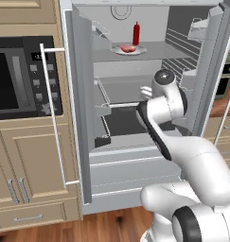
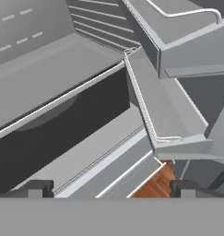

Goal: Retrieve the steak from the fridge and place it on the saucepan with marinade on the stove.

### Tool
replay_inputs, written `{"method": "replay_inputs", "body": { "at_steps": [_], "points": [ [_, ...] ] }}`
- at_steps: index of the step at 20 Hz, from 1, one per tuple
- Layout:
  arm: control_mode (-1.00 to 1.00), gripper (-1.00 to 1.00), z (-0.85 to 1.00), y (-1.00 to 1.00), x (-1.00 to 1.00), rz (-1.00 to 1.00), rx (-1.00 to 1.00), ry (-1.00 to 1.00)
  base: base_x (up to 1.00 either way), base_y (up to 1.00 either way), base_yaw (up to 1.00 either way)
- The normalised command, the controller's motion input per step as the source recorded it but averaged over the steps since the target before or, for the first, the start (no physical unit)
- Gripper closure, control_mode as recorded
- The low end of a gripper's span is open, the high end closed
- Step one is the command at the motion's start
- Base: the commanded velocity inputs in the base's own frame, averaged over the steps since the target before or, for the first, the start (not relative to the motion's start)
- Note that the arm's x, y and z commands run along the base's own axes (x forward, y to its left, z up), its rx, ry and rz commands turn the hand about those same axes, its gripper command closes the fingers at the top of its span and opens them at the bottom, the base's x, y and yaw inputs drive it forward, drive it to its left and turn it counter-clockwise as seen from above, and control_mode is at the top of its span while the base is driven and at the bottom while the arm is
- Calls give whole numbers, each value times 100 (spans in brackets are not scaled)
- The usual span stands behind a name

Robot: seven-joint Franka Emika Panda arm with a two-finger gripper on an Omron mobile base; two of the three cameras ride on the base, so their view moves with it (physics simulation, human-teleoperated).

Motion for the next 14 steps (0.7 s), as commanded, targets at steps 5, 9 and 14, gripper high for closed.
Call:
{"method": "replay_inputs", "body": {
  "at_steps": [5, 9, 14],
  "points": [
    [-100, -100, 23, 0, 8, 19, 5, 0, 0, 0, 0],
    [-100, -100, 21, 1, 3, 26, 1, 0, 0, 0, 0],
    [-100, -100, 9, 16, -40, 26, 0, -3, 0, 0, 0]
  ]
}}
